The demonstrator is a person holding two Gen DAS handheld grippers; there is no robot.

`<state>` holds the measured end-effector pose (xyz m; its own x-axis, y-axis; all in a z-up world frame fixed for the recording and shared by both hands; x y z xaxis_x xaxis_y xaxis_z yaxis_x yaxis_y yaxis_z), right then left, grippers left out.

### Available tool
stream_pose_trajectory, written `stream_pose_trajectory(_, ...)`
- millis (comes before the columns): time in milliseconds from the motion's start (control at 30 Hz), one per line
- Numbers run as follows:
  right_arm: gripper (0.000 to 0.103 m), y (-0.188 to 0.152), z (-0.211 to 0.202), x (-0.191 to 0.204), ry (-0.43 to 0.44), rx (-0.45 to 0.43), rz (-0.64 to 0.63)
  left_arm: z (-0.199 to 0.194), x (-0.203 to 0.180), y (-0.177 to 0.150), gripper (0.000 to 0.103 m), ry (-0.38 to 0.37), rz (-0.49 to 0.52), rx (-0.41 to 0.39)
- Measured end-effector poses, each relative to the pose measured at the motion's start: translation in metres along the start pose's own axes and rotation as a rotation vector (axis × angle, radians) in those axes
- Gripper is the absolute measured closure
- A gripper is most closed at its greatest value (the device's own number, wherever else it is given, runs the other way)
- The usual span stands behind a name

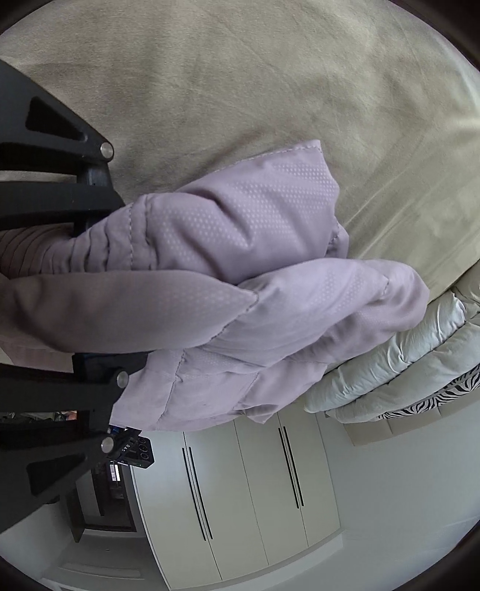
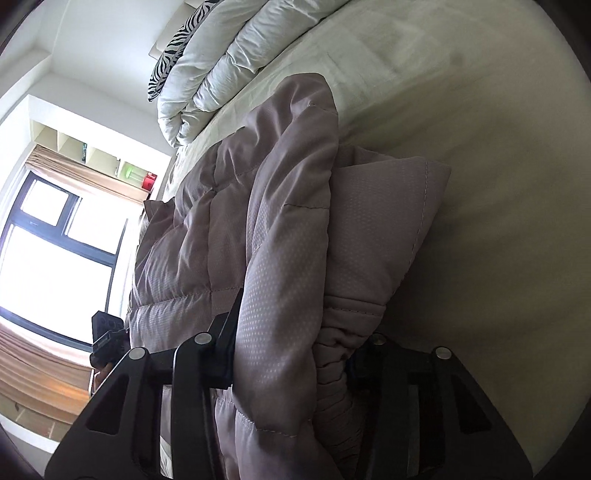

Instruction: Fold large clothes

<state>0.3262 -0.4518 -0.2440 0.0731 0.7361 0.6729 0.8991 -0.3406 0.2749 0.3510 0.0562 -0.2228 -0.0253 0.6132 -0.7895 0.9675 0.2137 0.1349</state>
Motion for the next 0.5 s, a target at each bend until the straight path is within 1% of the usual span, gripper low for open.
stream_pose_trajectory(67, 0.072, -0.003, -0.010, 0.015, -0.033, -0.025, -0.036, -0.008, -0.010, -0.007, 0.067, 0.015, 0.016, -0.012)
stream_pose_trajectory(100, 0.073, -0.006, -0.017, 0.024, -0.042, -0.037, -0.055, -0.014, -0.017, -0.012, 0.068, 0.025, 0.032, -0.017)
stream_pose_trajectory(233, 0.076, -0.025, -0.046, 0.056, -0.033, -0.075, -0.110, -0.044, -0.042, -0.045, 0.070, 0.037, 0.093, -0.035)
stream_pose_trajectory(333, 0.076, -0.053, -0.070, 0.080, -0.013, -0.088, -0.152, -0.071, -0.053, -0.078, 0.070, 0.044, 0.125, -0.047)
stream_pose_trajectory(500, 0.076, -0.113, -0.099, 0.107, 0.015, -0.075, -0.200, -0.113, -0.054, -0.137, 0.070, 0.040, 0.141, -0.047)
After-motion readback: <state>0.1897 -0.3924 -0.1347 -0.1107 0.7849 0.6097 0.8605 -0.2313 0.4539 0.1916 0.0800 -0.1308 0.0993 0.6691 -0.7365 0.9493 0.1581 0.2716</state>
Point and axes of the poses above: each gripper's, at about its wrist camera, not at the fingertips, and z roughly the way its jaws point, x to its left, y to its top, the point moved 6 cm from there along z, roughly the way its jaws point, and after that the axes turned 5 degrees about x, right-handed, at the moved point
